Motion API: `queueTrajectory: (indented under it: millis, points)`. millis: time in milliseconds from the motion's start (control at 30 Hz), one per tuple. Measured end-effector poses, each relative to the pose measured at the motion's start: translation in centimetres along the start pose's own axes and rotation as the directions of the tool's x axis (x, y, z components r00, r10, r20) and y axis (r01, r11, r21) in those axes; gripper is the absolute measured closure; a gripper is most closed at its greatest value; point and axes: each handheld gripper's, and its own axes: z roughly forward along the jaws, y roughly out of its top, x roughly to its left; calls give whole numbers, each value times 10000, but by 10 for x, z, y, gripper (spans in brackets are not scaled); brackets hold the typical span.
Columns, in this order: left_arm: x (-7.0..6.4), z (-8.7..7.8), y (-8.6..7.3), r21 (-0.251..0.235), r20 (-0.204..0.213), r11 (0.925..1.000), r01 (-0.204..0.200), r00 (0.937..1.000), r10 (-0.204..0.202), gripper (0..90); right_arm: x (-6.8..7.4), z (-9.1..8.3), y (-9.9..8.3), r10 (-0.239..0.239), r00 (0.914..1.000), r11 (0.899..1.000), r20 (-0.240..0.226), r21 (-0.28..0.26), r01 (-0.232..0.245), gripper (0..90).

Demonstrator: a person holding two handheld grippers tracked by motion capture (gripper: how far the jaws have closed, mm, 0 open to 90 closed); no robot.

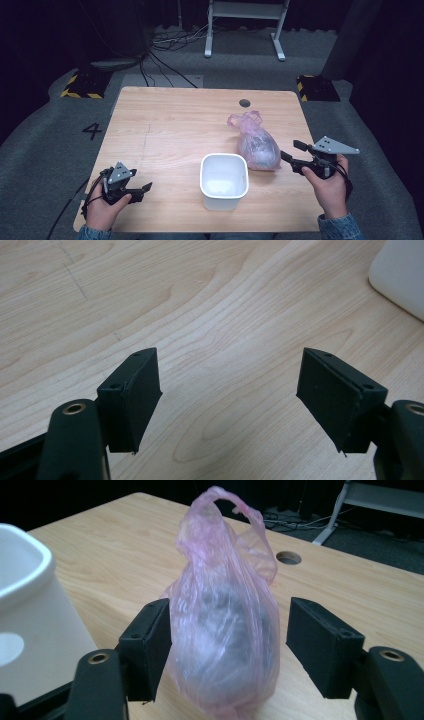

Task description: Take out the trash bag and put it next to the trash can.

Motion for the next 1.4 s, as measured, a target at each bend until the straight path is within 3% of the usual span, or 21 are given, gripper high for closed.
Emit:
queueTrajectory:
  millis: [367, 833, 1400]
  points:
    - [4, -2, -1, -9, -106, 10000, 44, 9999, -44, 247, -12, -12, -25, 165, 9995, 9985, 262, 509, -178, 344]
    - [6, 1, -3, 72, -145, 9998, 202, 9997, -201, 244, -29, -25, -54, 446, 9972, 9897, 594, 1336, -522, 325]
    - [11, 8, -10, 335, -257, 9990, 303, 9992, -295, 220, -36, -10, -87, 680, 9966, 9750, 470, 2086, -764, 291]
